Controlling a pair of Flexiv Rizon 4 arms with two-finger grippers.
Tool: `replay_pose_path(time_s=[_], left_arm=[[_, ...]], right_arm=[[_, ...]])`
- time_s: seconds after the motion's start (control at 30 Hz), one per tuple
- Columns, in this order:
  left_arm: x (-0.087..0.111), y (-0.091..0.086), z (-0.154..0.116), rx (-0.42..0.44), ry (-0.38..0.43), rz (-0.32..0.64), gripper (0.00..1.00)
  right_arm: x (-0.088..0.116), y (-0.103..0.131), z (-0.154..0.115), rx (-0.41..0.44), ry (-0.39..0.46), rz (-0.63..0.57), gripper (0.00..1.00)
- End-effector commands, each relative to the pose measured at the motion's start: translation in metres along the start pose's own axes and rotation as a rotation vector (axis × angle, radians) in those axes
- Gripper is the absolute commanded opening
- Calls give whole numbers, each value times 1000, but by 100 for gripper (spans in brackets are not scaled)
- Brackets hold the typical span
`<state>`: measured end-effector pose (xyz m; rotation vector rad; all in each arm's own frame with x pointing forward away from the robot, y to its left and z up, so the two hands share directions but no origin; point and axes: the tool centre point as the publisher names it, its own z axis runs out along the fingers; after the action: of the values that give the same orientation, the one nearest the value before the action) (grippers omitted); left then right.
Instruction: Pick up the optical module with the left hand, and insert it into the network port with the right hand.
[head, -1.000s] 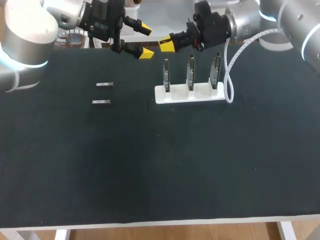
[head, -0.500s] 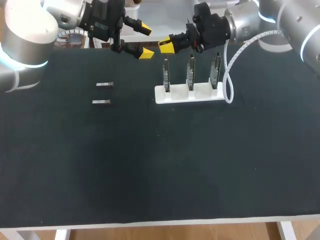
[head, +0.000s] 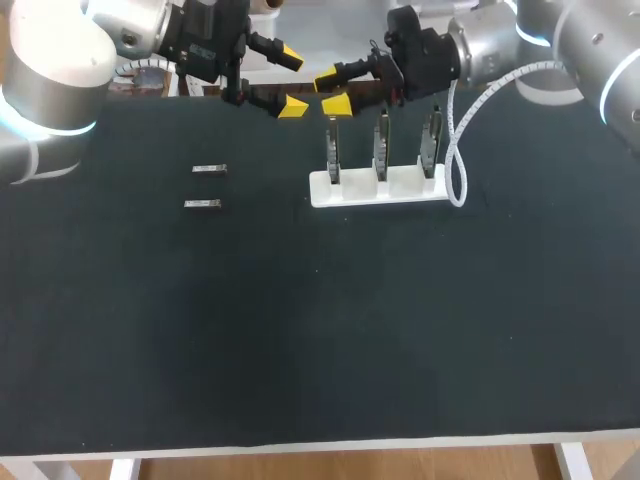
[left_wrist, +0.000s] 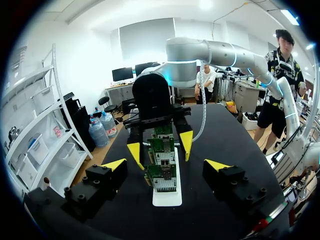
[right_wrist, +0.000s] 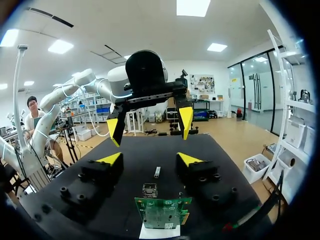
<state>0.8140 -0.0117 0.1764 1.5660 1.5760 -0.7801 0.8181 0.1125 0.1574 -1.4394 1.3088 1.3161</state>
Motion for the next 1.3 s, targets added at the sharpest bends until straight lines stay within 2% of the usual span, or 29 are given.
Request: replay_pose_path(time_s=[0.03, 0.2, 0.37, 0.47, 0.67, 0.7, 0.73, 0.77, 0.8, 1.3], left_arm=[[0, -1, 0, -4, 2, -1, 100], [0, -1, 0, -4, 2, -1, 100], [0, -1, 0, -4, 2, -1, 100], [0, -1, 0, -4, 2, -1, 100], [0, -1, 0, -4, 2, -1, 100], [0, -1, 0, -4, 2, -1, 100], [0, -1, 0, -4, 2, -1, 100], [0, -1, 0, -4, 2, -1, 100], [0, -1, 0, -4, 2, -1, 100], [0, -1, 0, -4, 2, -1, 100]], right_arm=[[0, -8, 0, -100, -1, 0, 100], [0, -8, 0, -100, -1, 0, 100], [-12, -5, -7, -90, -30, -40, 100], [-13, -3, -7, -92, -4, -36, 100], [-13, -2, -7, -93, -3, -35, 100], [-13, -2, -7, -93, -3, -35, 91], [-13, -2, -7, -93, -3, -35, 49], [-13, -2, -7, -93, -3, -35, 2], [-13, -2, -7, -93, -3, -35, 0], [-13, -2, -7, -93, -3, -35, 0]])
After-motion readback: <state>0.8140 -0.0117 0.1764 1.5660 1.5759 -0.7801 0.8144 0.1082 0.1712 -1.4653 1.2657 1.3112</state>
